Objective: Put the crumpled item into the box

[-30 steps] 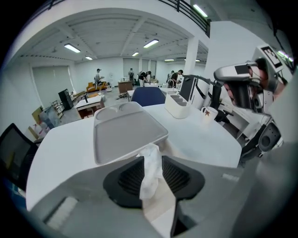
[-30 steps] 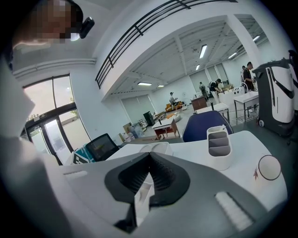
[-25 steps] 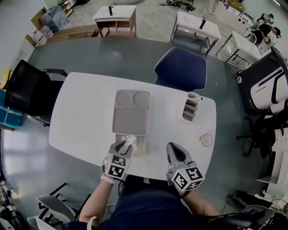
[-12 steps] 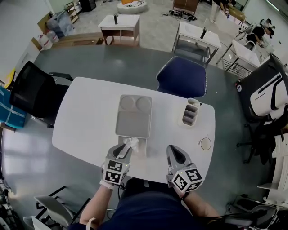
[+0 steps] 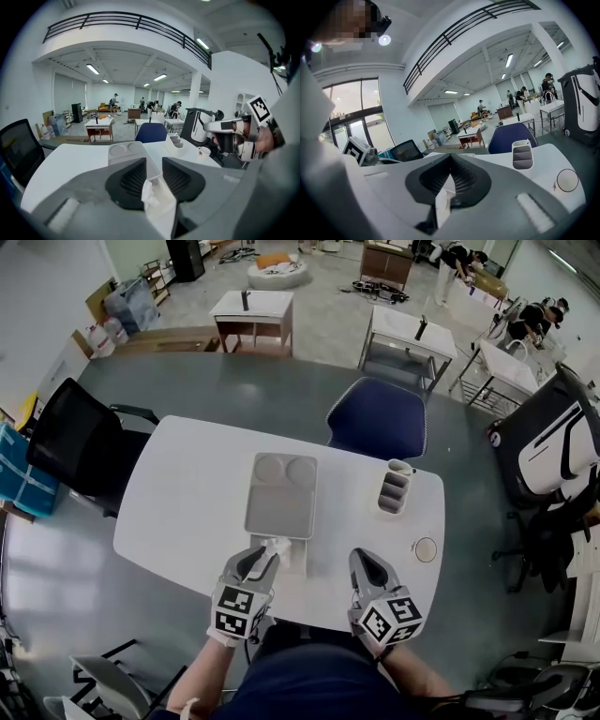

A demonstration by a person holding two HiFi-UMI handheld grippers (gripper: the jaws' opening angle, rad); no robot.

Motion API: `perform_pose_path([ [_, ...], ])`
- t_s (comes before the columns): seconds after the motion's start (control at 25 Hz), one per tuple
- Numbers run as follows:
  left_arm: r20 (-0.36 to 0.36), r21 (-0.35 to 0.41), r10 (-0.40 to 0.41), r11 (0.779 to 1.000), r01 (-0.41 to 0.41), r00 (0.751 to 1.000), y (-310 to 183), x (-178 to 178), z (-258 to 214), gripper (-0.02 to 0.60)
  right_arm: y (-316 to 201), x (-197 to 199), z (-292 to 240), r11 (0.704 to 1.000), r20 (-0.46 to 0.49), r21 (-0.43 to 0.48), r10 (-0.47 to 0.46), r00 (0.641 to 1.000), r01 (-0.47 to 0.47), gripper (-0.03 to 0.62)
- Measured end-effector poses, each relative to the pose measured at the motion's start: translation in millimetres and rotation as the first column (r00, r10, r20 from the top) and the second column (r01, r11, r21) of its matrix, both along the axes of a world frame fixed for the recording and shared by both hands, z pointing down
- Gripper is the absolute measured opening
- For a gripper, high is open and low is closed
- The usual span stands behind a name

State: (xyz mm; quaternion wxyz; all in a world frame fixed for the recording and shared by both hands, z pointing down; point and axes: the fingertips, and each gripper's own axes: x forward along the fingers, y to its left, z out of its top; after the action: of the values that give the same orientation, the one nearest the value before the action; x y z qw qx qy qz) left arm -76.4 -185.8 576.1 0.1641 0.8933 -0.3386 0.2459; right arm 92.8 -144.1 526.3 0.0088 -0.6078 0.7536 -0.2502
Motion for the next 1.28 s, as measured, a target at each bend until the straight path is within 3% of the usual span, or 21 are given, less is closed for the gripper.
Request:
perform_pose_path([
  [0.88,-0.146,0.154,0.021,0.988,0.001,0.989,20,-3,-96,0.092,10,9,-49,0.992,-0.020,0.119,0.050,0.999,-0.047,0.002],
  [1.28,-0.262,0.249,0.006,0.967,0.062,0.965,24,-11,-148,0.008,15,6,-82,0.982,-0.022,0.183,0.041,0.999,-0.036,0.002],
])
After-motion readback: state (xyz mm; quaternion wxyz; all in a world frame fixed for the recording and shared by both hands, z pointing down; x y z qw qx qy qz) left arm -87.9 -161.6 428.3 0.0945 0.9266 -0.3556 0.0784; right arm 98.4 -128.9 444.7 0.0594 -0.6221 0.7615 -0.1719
